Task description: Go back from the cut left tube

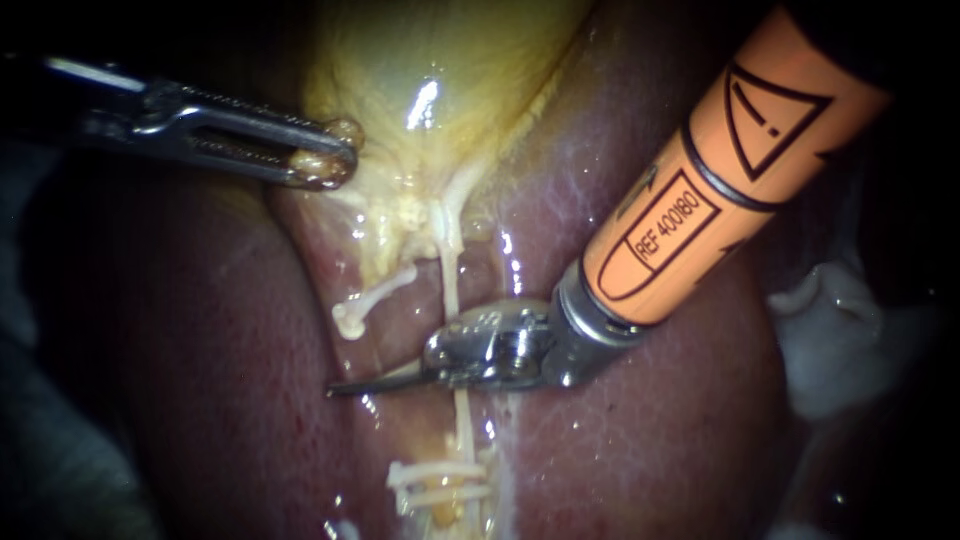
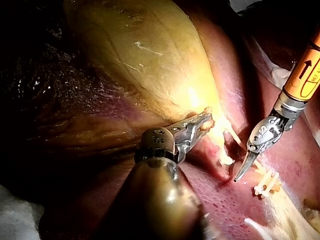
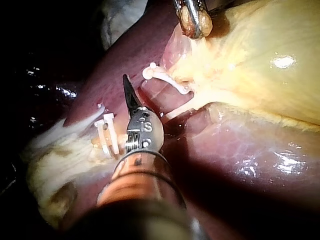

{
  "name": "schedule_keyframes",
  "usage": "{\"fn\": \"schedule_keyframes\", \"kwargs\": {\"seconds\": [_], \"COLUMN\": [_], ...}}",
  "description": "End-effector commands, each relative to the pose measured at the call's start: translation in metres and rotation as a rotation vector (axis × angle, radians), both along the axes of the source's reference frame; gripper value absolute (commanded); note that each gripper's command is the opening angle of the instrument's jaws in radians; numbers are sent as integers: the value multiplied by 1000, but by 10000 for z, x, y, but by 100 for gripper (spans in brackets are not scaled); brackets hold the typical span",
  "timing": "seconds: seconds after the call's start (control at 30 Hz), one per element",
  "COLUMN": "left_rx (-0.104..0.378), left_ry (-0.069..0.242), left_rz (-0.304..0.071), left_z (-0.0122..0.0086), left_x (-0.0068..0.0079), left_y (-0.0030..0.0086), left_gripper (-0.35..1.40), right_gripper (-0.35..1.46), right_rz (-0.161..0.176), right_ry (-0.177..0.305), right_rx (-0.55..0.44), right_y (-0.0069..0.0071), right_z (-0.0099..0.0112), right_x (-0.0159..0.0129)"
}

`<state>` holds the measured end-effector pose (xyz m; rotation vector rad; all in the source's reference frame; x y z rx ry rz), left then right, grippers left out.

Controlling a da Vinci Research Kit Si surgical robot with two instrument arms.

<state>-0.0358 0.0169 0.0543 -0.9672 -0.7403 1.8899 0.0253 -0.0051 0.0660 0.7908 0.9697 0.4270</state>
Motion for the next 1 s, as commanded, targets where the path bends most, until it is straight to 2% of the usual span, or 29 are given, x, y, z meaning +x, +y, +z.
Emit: {"fn": "schedule_keyframes", "kwargs": {"seconds": [0.03,0.07,0.17,0.23,0.5,0.57,0.7,0.77,0.87,1.0], "left_rx": [1,1,-1,-1,-1,-2,-2,-2,-2,-2], "left_ry": [0,0,1,1,0,2,2,2,2,1], "left_rz": [0,0,-1,-1,0,-2,-2,-2,-2,-1], "left_z": [1,1,1,1,3,3,4,4,4,5], "left_x": [0,0,1,1,3,3,4,4,4,4], "left_y": [0,0,1,1,2,2,3,3,3,3], "left_gripper": [-35,-35,-35,-35,-35,-35,-35,-35,-35,-35], "right_gripper": [-23,14,84,106,126,132,143,143,143,143], "right_rz": [6,10,27,42,44,65,107,126,119,62], "right_ry": [5,10,21,23,22,11,3,-2,-23,-104], "right_rx": [10,11,10,5,2,-3,-118,-173,-288,-412], "right_y": [-1,-1,-2,-3,-9,-8,-5,-3,0,11], "right_z": [-2,-2,-3,-4,-11,-16,-33,-40,-49,-59], "right_x": [1,2,6,8,0,-7,-33,-49,-76,-114]}}
